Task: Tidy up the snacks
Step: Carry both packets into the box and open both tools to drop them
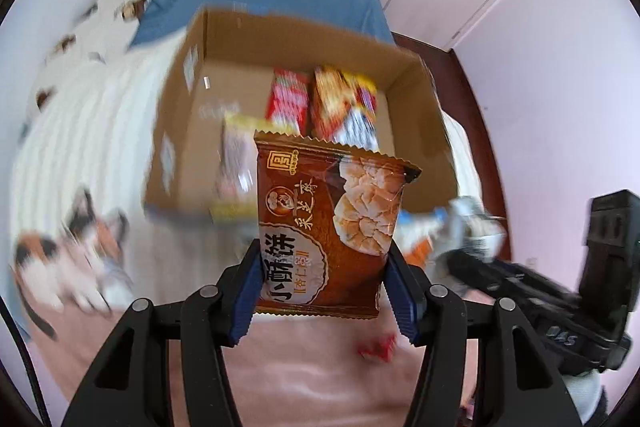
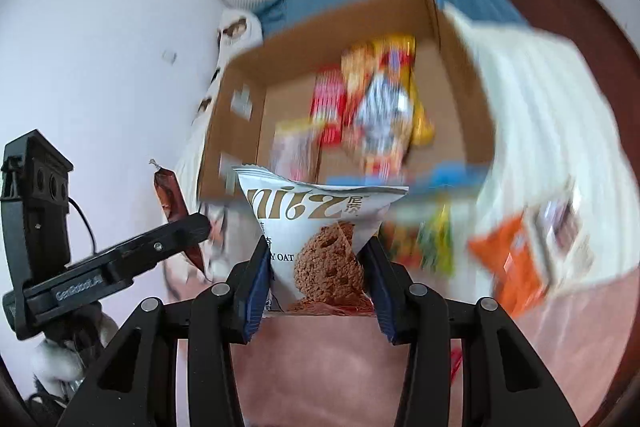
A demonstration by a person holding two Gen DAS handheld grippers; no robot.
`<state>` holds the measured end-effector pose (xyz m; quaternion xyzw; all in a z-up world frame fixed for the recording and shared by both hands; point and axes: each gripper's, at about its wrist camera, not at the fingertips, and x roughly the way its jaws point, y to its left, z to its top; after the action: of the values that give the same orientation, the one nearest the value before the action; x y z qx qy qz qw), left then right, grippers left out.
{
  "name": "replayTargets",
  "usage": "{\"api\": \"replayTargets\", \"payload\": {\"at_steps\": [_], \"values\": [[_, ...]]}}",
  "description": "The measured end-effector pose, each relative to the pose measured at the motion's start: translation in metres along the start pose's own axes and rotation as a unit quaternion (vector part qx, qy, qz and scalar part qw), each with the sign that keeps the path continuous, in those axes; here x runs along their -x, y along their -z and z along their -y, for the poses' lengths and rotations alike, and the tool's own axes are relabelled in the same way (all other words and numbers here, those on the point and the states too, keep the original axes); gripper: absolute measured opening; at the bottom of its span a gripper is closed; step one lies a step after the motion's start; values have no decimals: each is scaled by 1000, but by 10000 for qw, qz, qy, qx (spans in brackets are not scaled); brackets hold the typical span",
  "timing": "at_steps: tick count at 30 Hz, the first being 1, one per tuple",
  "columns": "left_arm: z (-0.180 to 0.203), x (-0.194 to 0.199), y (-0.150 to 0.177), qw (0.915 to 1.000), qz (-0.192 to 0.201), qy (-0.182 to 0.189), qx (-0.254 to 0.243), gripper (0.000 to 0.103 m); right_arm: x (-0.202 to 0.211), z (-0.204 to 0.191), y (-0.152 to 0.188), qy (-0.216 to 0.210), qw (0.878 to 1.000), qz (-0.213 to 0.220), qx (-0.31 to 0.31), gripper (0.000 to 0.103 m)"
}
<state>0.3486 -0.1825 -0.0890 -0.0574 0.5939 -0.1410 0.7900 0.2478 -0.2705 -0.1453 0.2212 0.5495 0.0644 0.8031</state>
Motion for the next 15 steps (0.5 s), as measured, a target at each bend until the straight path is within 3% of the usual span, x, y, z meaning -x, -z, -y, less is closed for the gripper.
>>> {"api": "replayTargets", "payload": {"at_steps": [4,7,13,15], "values": [[-10,-27,-48,9991,-143,-398,-97,54,-7,4,-45,326,9993,166,68,48],[-24,-55,-73,9968,-411,-685,-61,54,-22,14,-70,595,9982,53,104,48],[-53,-107,-78,9874,-1019,-1208,63,56,-62,35,-90,898,9952,-380,28,49],[-60,-119,-76,9851,-1182,-1241,116,58,-81,43,-87,1043,9928,-592,-80,74]]}}
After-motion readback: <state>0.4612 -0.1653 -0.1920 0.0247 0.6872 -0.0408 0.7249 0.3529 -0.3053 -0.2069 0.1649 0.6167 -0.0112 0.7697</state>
